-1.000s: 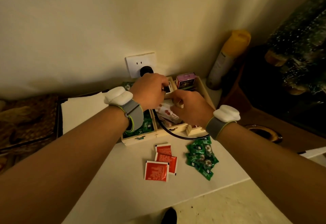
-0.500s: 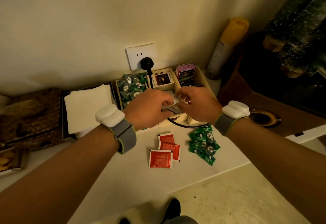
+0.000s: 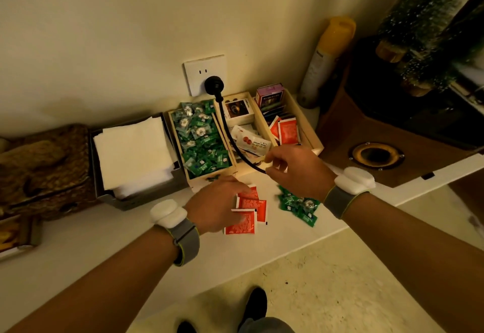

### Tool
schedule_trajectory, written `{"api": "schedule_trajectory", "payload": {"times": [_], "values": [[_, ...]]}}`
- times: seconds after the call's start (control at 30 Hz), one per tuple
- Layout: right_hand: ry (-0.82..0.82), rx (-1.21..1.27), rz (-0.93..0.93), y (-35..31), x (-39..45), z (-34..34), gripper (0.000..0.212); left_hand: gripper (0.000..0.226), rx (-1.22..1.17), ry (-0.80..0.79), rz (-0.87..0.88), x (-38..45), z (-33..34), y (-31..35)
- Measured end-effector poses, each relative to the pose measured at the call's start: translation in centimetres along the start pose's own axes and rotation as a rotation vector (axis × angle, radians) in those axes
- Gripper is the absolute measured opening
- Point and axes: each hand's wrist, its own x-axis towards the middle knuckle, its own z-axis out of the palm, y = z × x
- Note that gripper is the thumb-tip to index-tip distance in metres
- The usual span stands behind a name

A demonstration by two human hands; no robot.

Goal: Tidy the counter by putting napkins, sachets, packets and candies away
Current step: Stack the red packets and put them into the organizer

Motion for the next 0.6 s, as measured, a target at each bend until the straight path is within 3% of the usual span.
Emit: {"api": "schedule_trajectory", "payload": {"times": [0.23,0.5,0.6], "values": [[-0.221,-0.048,0.042,-0.3,-1.1,2.7,0.033,0.052,-0.044,0.028,-0.053,-0.2,1.5,-1.0],[-0.367,-0.132,0.064,-0.4,-1.1,5.7,0.082,0.061,-0.104,0.069,-0.122,-0.3,2.4,-1.3],[-0.393,-0.22,0.038,-0.4,-0.7,6.1,0.086,0.063,-0.119,0.092,-0.133,-0.4,2.7,-1.4]]}}
